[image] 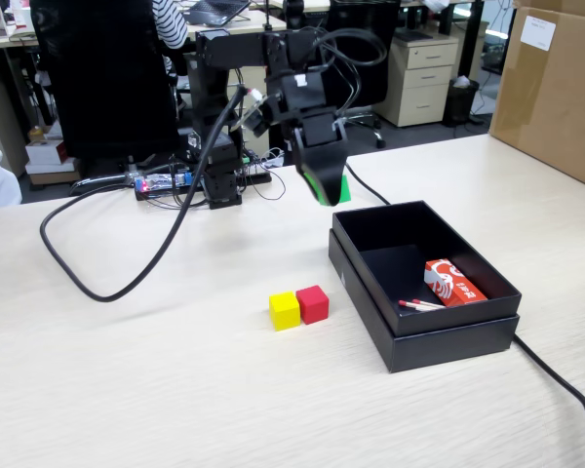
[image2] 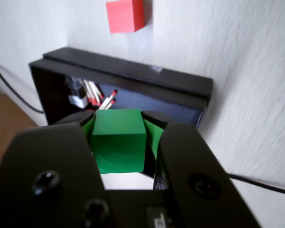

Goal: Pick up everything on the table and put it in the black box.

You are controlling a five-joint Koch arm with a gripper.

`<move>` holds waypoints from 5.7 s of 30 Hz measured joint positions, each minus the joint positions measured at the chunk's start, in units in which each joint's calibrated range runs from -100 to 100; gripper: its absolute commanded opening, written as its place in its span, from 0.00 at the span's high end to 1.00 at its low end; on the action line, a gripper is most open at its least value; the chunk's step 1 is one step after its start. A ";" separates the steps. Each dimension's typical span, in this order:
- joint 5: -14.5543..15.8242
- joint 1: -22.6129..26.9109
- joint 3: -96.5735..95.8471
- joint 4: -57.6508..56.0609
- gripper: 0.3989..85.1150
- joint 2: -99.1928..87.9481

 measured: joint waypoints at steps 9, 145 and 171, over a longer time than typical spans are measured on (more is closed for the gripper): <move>1.42 3.76 14.61 -0.23 0.99 34.82; -0.49 2.30 14.15 -1.78 0.53 21.88; -7.42 -10.60 0.64 -1.78 0.46 25.37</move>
